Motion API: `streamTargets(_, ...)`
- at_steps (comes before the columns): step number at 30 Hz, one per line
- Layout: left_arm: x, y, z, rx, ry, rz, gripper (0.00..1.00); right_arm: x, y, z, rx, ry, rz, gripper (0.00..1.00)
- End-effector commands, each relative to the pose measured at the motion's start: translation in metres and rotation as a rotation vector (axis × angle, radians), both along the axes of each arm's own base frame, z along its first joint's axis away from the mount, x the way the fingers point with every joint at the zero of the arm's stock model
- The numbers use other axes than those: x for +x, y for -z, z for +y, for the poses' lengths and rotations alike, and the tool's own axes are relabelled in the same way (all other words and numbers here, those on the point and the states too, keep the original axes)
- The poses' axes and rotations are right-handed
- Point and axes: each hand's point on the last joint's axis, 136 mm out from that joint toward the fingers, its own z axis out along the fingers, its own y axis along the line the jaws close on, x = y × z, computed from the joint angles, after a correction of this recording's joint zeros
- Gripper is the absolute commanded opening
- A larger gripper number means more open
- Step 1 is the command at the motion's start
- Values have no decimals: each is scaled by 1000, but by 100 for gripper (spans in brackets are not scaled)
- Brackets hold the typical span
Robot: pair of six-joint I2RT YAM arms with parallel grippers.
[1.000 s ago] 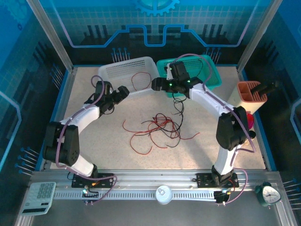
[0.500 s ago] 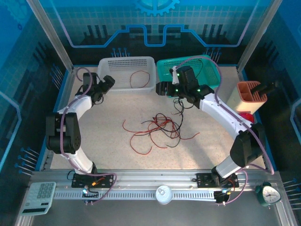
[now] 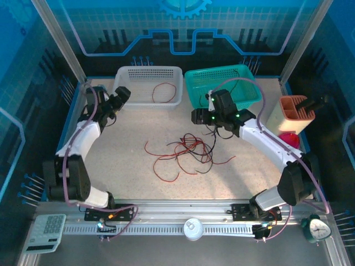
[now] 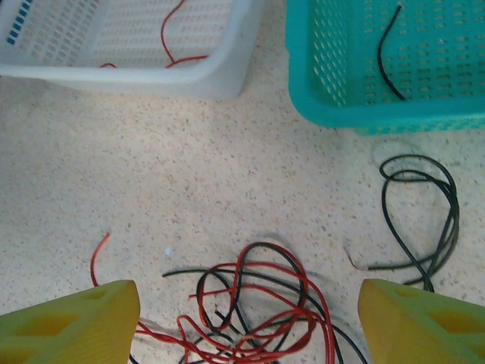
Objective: Untangle the cables
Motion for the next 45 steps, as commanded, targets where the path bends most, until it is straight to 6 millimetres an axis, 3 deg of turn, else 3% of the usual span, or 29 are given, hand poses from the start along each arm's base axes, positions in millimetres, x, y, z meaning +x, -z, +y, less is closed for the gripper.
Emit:
streamTargets(1,-35,-23,-29,-45,94,-23,99,-2,0,-21,1,66,-2,74)
streamTargets(6,-81,-49,-73,32,232,-86,99,13,17,-55,-13,148,38,63)
streamTargets(12,-109,-37,-107,6,314,-93,99,42,59,-92,-94,211,140,48)
streamTargets(17,-110,-30,-119,-25,341,-74,99,56,104,-90,-110,171,260,36)
streamTargets(20,-109,-31,-122,-24,351,-73,99,61,118,-89,-122,166,288,34)
streamTargets(29,-105,-31,-127,-38,360,-72,99,67,143,-94,-160,187,311,33)
streamTargets(45,-100,-35,-132,-53,369,-81,99,76,162,-86,-143,168,331,29)
